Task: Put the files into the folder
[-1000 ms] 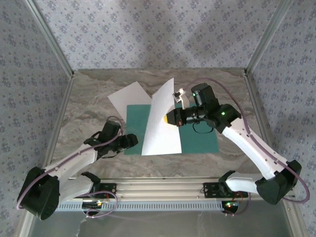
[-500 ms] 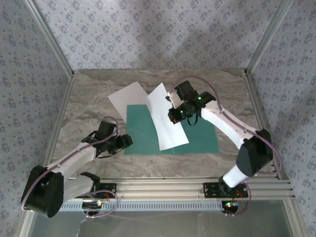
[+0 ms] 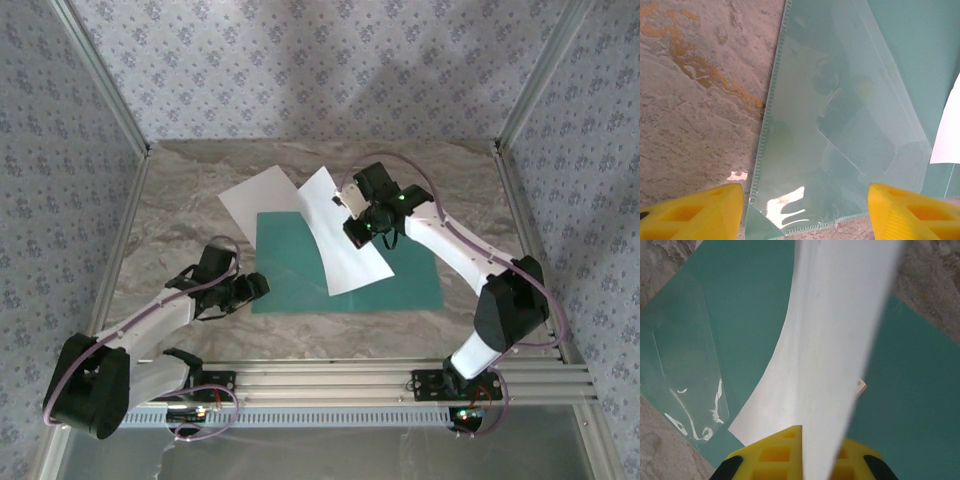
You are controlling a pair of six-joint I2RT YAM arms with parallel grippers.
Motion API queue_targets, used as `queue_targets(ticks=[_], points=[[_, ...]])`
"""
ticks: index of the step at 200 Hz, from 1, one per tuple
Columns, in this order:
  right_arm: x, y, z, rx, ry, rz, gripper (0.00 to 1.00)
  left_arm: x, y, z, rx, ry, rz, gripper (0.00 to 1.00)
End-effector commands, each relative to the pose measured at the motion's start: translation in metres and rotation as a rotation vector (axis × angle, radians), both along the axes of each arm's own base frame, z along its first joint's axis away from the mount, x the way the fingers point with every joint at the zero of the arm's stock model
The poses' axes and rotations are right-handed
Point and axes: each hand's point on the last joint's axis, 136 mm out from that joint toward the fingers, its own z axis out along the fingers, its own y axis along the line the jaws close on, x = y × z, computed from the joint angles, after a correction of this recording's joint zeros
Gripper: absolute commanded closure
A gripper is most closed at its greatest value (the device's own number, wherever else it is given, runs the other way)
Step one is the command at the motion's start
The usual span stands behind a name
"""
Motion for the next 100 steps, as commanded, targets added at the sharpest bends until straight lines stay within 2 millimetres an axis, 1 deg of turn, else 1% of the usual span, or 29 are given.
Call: queue_targets(ticks=[1,24,50,78,100], points=[[0.0,0.0,0.019,0.053,-0.06,0.044,1.0,0.007,-0.005,0.012,-0.018,-0.034,-0.023,0.33],[-0.001,-0.002,0.017,0.104,-0.039,0.043,1.0,0.006,-0.003,0.013,-0.009,-0.039,-0.021,0.33],[-0.006,0.0,0.015,0.147,-0.029,0.057,1.0,0.005,-0.003,0.015,-0.01,-0.042,-0.02,0.33],[-0.013,0.001,0.012,0.209,0.024,0.065,1.0,0.005,-0.003,0.014,-0.008,-0.04,-0.02,0.33],[-0.014,0.001,0.01,0.263,0.06,0.073,1.0,0.005,-0.002,0.013,-0.008,-0.037,-0.016,0.33]])
